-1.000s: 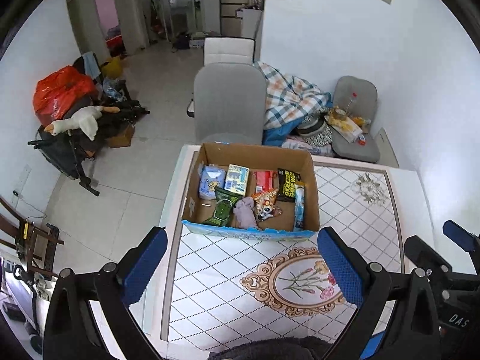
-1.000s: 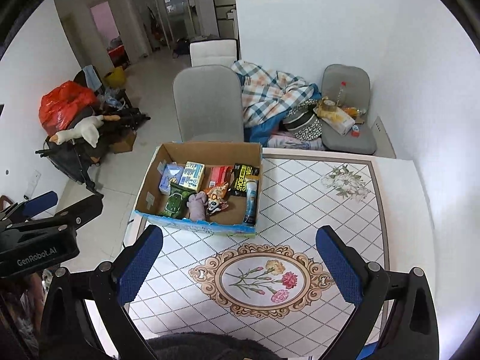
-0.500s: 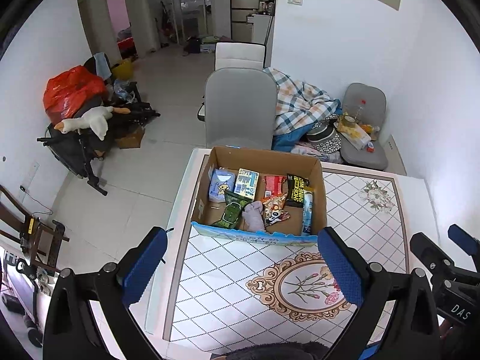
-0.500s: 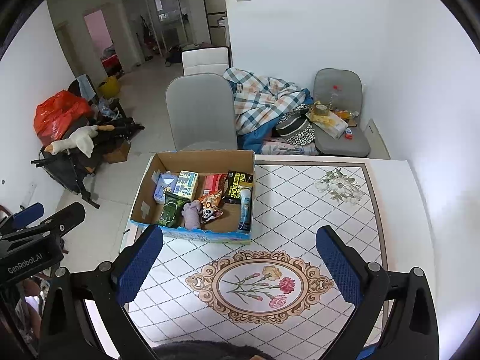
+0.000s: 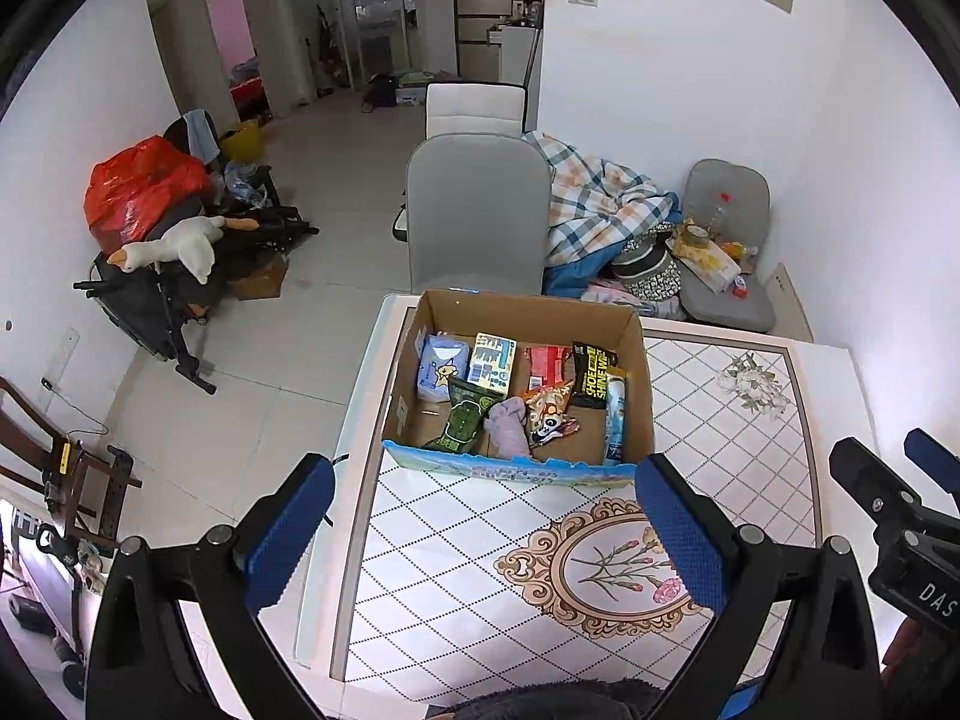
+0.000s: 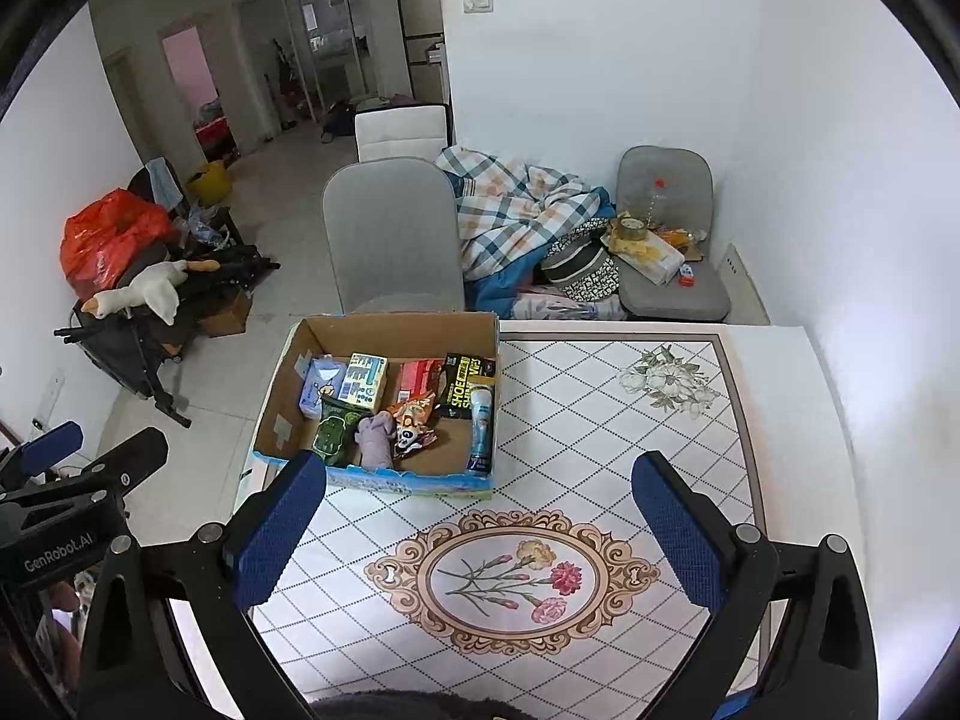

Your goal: Organize soft objects

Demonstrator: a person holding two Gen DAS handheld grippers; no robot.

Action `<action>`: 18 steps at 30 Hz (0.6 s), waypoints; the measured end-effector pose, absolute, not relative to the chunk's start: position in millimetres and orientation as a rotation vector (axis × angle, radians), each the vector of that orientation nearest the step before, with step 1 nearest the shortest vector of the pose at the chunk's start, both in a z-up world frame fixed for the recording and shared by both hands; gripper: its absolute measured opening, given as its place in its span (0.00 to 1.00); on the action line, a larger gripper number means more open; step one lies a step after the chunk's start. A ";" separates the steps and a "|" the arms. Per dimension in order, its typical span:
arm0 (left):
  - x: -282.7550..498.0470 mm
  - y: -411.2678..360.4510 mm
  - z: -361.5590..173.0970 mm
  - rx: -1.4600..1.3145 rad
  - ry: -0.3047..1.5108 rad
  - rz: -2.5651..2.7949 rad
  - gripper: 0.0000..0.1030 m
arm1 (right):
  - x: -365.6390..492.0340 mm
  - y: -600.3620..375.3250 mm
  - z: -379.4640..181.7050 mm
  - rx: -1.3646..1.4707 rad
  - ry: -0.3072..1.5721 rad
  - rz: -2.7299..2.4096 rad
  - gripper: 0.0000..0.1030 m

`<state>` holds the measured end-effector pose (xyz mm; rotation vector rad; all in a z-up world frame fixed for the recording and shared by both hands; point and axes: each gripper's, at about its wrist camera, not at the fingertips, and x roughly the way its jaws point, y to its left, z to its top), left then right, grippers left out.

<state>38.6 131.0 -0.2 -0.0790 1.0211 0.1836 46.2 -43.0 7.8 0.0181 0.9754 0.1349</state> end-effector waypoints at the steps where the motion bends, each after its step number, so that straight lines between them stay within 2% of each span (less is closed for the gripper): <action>1: 37.9 130.5 -0.3 -0.077 1.021 0.183 1.00 | 46.2 -42.9 8.0 0.018 0.975 0.134 1.00; 18: 39.3 133.2 1.9 -0.065 1.017 0.174 1.00 | 47.5 -44.4 9.6 0.013 0.972 0.131 1.00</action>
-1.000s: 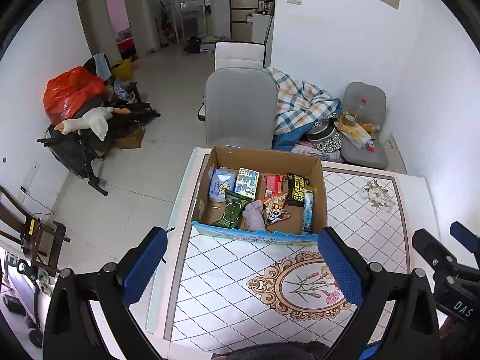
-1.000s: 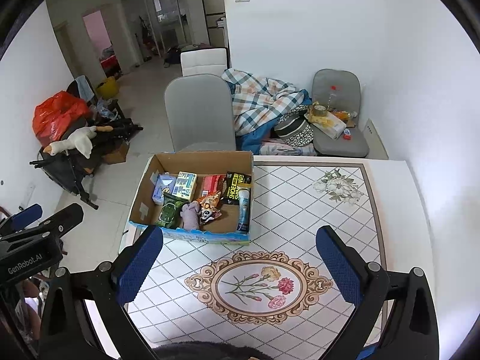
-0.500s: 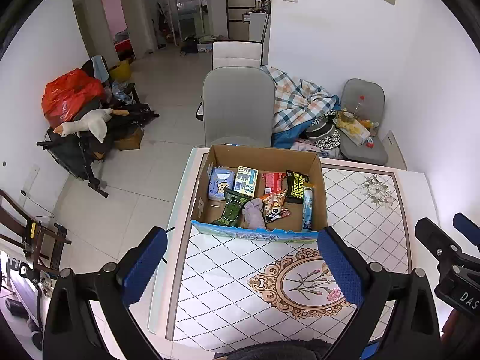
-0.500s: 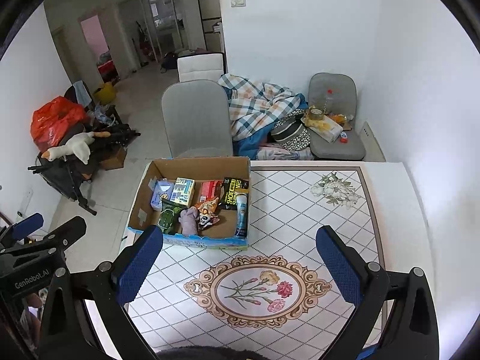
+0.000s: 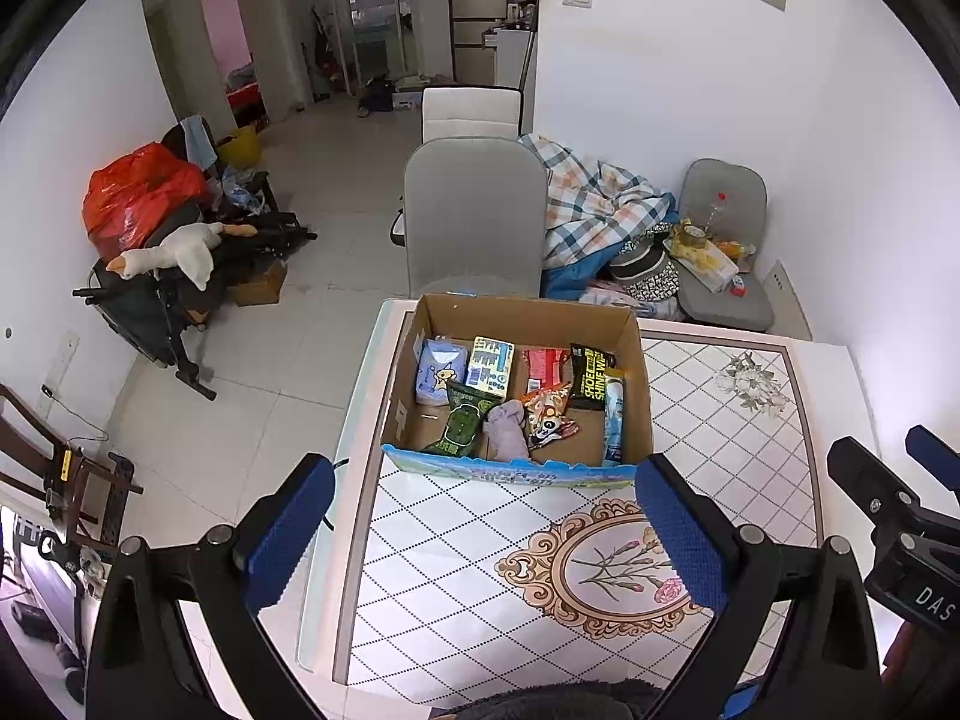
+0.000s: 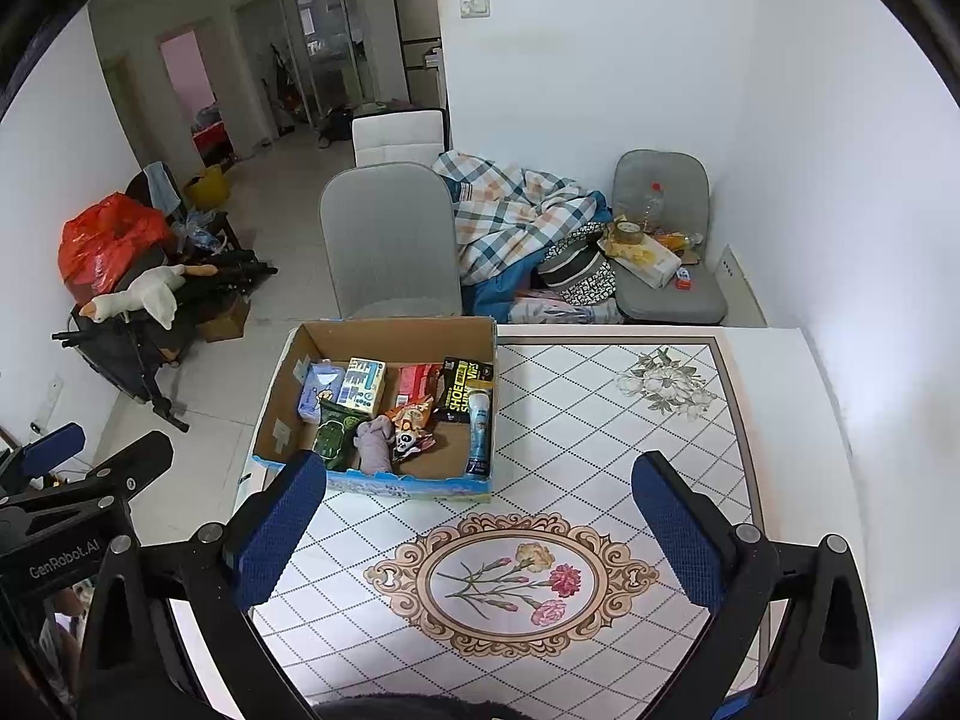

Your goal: Organize soft objects

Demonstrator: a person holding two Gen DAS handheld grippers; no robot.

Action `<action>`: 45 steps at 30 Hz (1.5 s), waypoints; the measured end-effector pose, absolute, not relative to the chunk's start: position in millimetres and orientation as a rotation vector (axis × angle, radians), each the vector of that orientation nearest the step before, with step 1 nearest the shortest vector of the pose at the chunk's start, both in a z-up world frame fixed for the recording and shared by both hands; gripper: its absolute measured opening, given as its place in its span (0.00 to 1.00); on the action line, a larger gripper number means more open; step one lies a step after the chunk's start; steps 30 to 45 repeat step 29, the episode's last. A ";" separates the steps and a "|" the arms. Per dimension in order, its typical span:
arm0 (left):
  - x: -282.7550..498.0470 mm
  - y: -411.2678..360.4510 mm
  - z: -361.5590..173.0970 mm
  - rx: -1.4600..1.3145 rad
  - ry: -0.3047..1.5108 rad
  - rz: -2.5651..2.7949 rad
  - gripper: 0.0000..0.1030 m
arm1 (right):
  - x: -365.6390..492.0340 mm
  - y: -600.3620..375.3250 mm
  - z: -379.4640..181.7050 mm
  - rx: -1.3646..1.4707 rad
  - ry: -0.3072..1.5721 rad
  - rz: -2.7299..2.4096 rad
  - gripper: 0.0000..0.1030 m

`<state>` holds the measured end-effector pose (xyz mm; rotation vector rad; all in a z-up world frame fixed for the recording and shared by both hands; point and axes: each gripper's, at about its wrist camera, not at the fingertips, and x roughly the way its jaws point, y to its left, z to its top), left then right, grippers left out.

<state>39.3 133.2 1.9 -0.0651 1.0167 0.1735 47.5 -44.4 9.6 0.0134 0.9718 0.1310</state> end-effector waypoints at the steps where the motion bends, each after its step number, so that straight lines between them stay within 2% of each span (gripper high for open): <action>1: 39.2 132.9 1.7 -0.066 1.018 0.174 1.00 | 47.3 -43.6 9.8 0.013 0.972 0.132 1.00; 45: 40.0 136.5 5.2 -0.062 1.010 0.161 1.00 | 43.1 -41.9 15.7 -0.011 0.946 0.100 1.00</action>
